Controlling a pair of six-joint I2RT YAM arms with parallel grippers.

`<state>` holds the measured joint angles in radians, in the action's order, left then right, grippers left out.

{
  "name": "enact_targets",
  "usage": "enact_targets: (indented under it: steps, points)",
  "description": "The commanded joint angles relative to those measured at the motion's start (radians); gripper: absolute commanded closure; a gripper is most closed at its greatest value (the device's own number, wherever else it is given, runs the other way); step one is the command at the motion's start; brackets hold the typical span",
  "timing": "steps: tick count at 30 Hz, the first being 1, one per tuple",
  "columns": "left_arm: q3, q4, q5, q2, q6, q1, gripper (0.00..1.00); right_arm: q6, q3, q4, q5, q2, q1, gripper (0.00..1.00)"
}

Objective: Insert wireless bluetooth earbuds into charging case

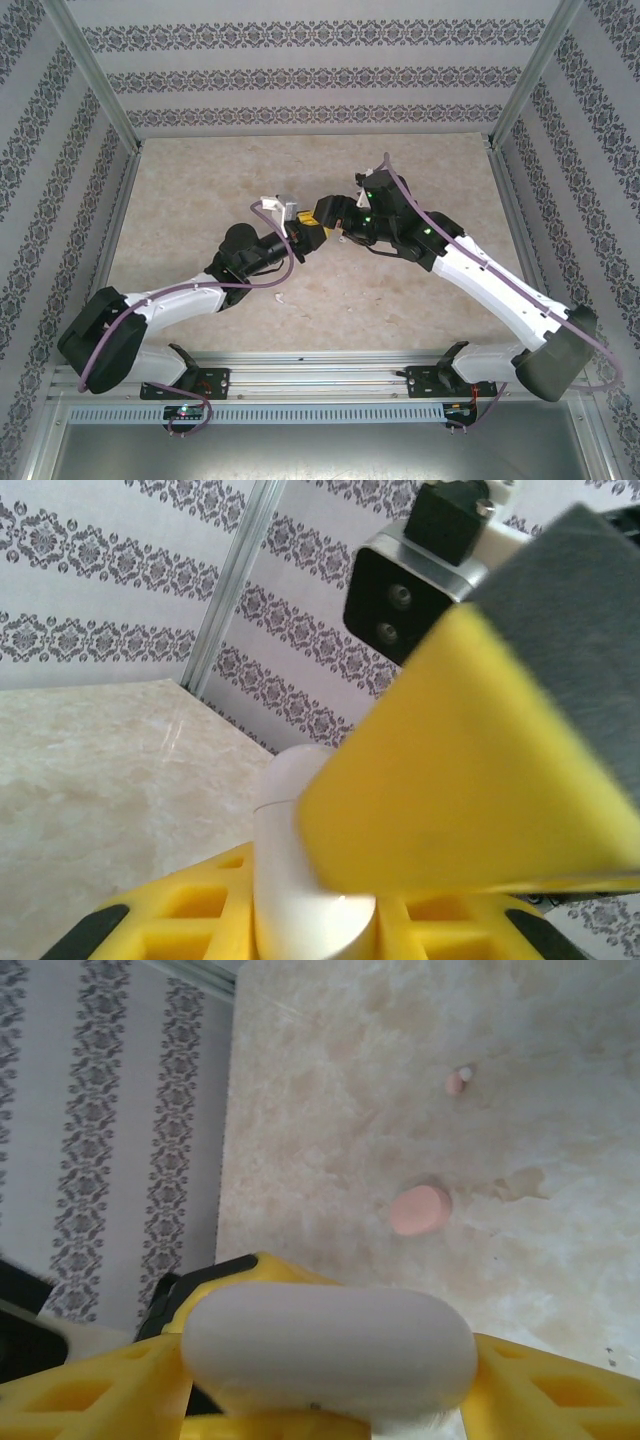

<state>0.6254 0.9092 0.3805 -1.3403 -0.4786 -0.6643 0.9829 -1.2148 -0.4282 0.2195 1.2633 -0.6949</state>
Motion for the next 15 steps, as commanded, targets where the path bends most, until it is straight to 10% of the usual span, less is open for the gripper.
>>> enact_targets:
  steps: [1,15]
  points:
    - [0.028,-0.029,0.02,0.055,-0.054,0.031,0.81,-0.068,0.004,0.069,0.028,-0.074,0.02,0.3]
    - [0.08,0.099,0.408,0.106,-0.443,0.262,0.84,-0.144,0.068,0.303,0.355,-0.143,0.162,0.39]
